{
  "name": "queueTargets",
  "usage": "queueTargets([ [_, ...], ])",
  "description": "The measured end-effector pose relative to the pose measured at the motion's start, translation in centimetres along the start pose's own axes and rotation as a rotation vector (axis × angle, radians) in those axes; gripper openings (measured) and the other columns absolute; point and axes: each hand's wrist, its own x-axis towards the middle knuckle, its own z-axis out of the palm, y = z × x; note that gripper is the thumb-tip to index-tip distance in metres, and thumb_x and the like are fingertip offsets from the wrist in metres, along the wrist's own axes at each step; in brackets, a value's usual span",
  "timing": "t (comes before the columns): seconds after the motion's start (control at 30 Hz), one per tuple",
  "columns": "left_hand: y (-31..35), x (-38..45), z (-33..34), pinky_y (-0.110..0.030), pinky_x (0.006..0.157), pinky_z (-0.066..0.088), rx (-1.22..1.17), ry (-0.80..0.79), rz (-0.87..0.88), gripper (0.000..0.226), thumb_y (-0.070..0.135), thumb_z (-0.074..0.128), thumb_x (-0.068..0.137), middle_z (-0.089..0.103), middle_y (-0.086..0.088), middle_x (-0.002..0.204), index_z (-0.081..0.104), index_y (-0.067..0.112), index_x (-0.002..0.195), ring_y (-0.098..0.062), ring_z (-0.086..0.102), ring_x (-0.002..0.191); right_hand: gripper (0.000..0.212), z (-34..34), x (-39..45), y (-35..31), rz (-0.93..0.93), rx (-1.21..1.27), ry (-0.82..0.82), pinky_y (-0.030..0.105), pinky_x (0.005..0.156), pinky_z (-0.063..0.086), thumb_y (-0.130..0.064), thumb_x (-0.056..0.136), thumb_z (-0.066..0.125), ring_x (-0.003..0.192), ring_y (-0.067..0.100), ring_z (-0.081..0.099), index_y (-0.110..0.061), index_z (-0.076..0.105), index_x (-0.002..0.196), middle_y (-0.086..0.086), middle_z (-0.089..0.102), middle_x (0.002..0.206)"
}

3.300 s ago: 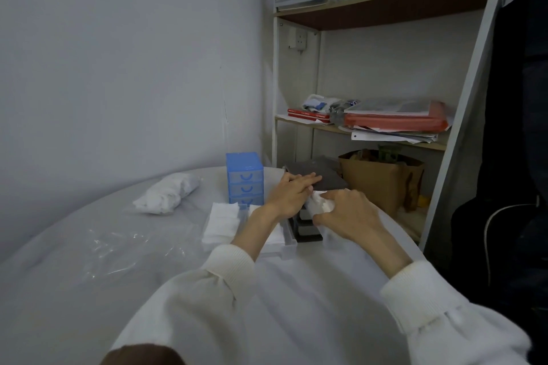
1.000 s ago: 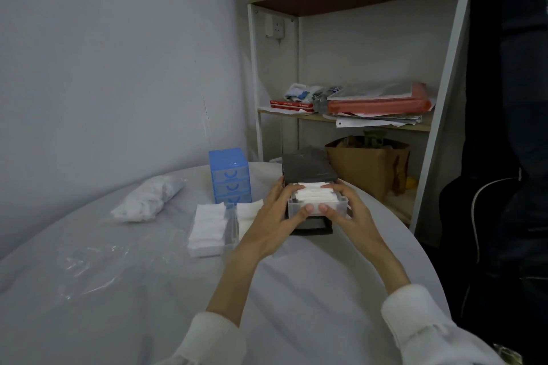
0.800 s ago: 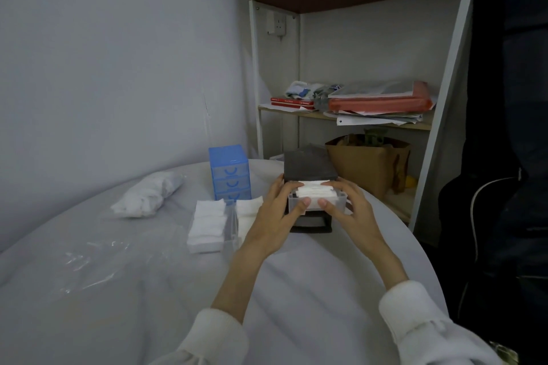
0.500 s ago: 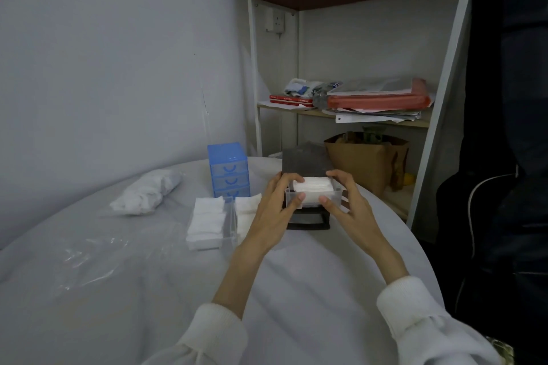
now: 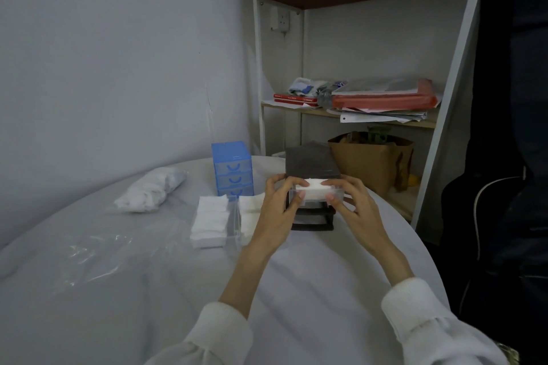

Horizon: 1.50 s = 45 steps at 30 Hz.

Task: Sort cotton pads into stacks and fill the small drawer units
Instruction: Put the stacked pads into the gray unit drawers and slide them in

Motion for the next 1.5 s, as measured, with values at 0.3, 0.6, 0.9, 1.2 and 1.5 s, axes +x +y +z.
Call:
queueTargets([
  [0.3,0.4,0.1,0.5,0.008,0.079,0.030,0.104,0.136,0.002,0.018,0.017,0.051,0.095,0.045,-0.008,0.126,0.064,0.016,0.108,-0.009,0.044,0.106,0.017,1.0,0.0,-0.5,-0.051,-0.059,0.123,-0.001,0.069,0.040,-0.023,0.090,0.058,0.102,0.009,0.048,-0.028,0.052,0.105,0.002,0.050,0.120],
  [0.6,0.6,0.1,1.1,-0.012,0.085,0.046,0.014,0.272,-0.049,0.032,0.011,0.058,0.091,0.054,-0.006,0.122,0.047,0.015,0.120,-0.014,0.052,0.108,0.036,1.2,0.1,-1.5,0.008,-0.034,0.207,0.001,0.067,0.040,-0.025,0.086,0.064,0.097,0.009,0.051,-0.015,0.044,0.115,0.000,0.054,0.114],
  [0.9,0.0,0.2,1.1,-0.032,0.093,0.051,0.129,0.305,-0.055,0.039,-0.001,0.057,0.088,0.054,-0.004,0.119,0.051,0.018,0.123,-0.017,0.057,0.108,0.040,1.6,0.3,-2.1,0.019,-0.112,0.250,0.019,0.072,0.041,-0.023,0.087,0.065,0.099,0.016,0.056,-0.012,0.047,0.120,0.004,0.055,0.122],
  [1.2,-0.4,0.4,0.9,-0.027,0.104,0.041,0.120,0.232,-0.057,0.052,-0.006,0.050,0.089,0.051,-0.004,0.134,0.044,0.016,0.136,-0.017,0.050,0.122,0.040,1.9,1.1,-2.9,0.061,-0.165,0.258,0.026,0.077,0.047,-0.018,0.085,0.067,0.104,0.022,0.056,-0.009,0.047,0.119,0.008,0.057,0.120],
  [1.5,-1.8,-0.5,-2.7,-0.036,0.104,0.036,0.476,0.011,-0.292,0.039,0.015,0.047,0.096,0.048,-0.006,0.136,0.046,0.018,0.134,-0.024,0.045,0.123,0.018,2.9,-1.6,-3.3,0.187,-0.250,0.290,0.020,0.066,0.038,-0.006,0.085,0.064,0.080,0.015,0.050,-0.006,0.055,0.100,0.010,0.058,0.097],
])
